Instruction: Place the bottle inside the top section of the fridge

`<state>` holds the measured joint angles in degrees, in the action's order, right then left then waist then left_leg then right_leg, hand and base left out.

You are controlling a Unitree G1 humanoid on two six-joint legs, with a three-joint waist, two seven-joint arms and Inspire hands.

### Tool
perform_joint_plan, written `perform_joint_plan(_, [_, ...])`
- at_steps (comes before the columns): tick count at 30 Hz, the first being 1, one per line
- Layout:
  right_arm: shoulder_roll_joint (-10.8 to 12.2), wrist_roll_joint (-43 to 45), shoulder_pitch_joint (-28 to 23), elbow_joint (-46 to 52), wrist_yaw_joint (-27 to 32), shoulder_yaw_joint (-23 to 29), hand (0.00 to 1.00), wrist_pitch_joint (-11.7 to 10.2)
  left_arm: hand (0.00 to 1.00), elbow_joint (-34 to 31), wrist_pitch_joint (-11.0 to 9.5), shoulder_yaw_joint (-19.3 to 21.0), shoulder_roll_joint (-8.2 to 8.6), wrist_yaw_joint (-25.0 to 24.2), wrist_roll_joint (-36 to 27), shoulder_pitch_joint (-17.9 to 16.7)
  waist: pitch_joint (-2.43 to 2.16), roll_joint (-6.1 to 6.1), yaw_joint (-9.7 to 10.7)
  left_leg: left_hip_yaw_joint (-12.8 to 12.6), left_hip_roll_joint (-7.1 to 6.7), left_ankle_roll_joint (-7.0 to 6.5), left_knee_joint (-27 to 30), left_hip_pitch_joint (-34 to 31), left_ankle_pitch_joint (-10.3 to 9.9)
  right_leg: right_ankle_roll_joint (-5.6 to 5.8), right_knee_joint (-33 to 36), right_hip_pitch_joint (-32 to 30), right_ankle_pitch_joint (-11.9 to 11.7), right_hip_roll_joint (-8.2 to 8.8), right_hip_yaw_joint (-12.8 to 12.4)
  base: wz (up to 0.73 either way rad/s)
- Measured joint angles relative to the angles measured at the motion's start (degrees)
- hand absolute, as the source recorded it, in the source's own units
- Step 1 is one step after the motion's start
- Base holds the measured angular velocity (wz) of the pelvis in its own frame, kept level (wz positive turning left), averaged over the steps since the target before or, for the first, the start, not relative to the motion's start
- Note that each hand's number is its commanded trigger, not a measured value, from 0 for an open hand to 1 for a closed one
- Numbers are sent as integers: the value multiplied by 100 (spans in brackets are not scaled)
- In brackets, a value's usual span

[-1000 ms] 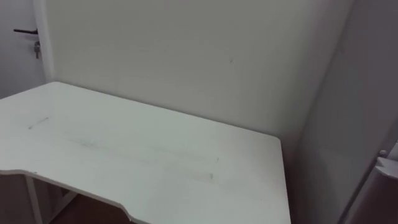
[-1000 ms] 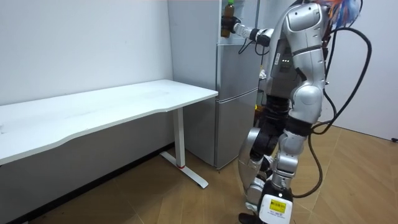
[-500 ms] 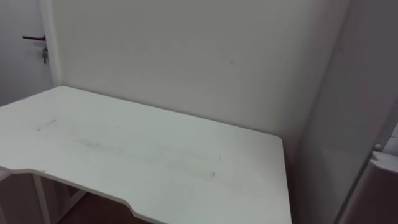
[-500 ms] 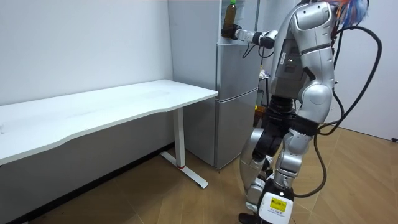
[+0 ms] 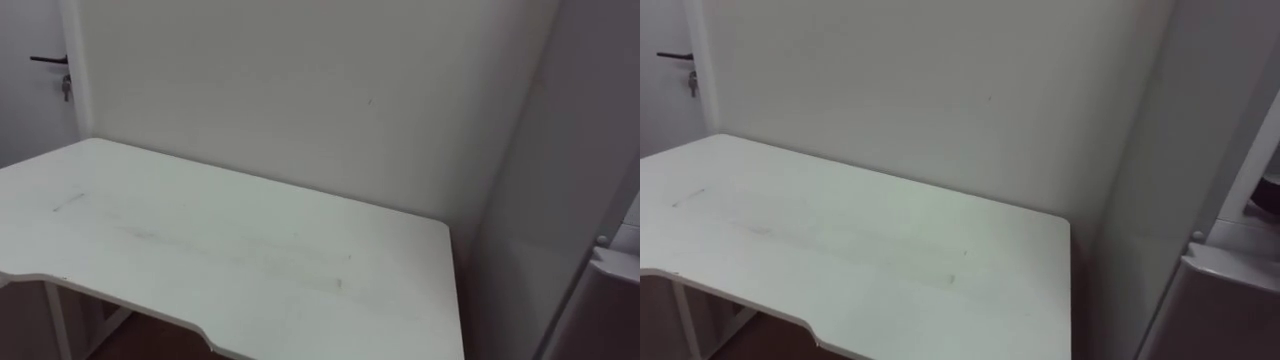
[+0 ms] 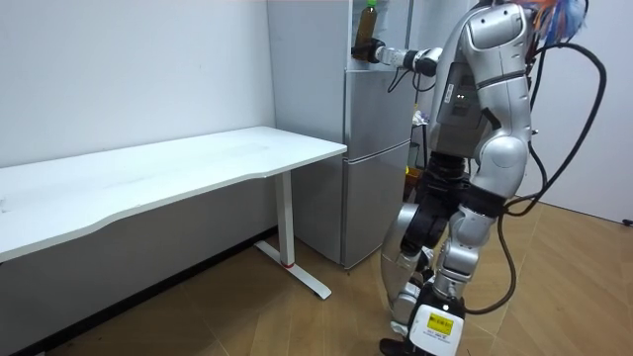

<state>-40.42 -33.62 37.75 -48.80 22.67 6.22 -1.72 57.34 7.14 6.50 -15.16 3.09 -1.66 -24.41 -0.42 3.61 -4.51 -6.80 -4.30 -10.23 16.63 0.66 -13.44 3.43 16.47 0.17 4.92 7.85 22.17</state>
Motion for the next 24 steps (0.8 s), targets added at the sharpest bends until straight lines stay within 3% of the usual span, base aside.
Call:
perform_joint_plan(13, [0,-213,-119,143,16,-1,0,-2,0,2,-4,1,0,-77,-113,-6,-8,48,18,-4,-2,2,0,11,4,3,-150,90,1,-25,-27,0])
perform_joint_plan(16, [1,-336,-350,455,42,3,0,-16,0,2,-22,6,0,-76,-112,22,-11,78,38,-9,4,13,-10,4,8,3,-200,94,1,-63,-156,0])
perform_joint_plan(24, [26,-692,-979,1439,-44,1,0,-8,0,-4,-134,5,28,25,-112,41,-5,124,113,-171,77,75,-134,127,15,2,-296,182,0,-139,-177,-10])
